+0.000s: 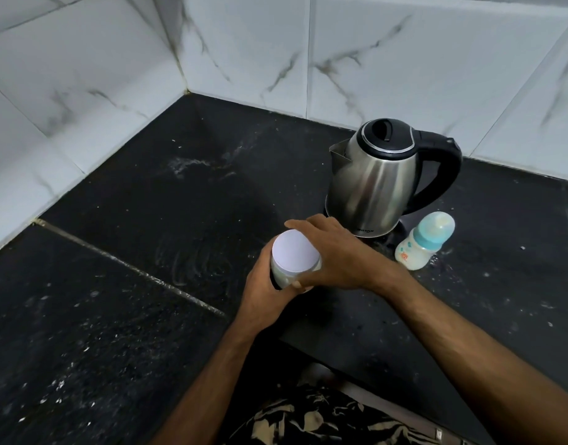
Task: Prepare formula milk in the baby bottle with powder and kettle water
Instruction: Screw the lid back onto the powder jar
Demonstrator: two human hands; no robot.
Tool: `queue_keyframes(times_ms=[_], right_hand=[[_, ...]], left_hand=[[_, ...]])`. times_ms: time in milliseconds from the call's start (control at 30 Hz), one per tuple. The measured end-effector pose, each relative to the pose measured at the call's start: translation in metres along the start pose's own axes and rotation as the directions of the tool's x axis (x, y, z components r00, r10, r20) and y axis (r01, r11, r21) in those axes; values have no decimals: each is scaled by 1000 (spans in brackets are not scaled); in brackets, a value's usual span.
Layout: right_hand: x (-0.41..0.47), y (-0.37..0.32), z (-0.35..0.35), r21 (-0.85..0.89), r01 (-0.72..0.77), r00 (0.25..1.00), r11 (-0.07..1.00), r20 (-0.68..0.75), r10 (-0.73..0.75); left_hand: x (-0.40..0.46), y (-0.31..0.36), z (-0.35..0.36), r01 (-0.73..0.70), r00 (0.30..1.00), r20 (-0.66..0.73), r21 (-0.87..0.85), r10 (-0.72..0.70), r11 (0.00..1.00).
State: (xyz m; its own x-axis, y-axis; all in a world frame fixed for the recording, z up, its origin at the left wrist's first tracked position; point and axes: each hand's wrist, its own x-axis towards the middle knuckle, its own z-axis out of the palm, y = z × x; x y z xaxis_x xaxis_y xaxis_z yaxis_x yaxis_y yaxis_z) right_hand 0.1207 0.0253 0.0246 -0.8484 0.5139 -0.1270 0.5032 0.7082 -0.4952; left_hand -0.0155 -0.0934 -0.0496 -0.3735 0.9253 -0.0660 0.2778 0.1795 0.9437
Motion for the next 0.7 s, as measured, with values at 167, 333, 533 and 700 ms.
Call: queue_keyframes(times_ms=[167,333,533,700], right_hand=[[2,3,1,196,30,995,980,87,-48],[-4,4,19,290,39,998,956,-49,-26],[-8,2,32,361,34,995,932,-101,3],[-8,1,39,384,29,990,923,-141,28]], left_hand=[[-2,2,-1,-21,999,-31,15,22,1000],[-3,3,0,-26,998,-59,39,29,999],[-3,-1,7,-26,993,-114,40,31,999],[-2,3,5,-22,995,-99,65,28,998]])
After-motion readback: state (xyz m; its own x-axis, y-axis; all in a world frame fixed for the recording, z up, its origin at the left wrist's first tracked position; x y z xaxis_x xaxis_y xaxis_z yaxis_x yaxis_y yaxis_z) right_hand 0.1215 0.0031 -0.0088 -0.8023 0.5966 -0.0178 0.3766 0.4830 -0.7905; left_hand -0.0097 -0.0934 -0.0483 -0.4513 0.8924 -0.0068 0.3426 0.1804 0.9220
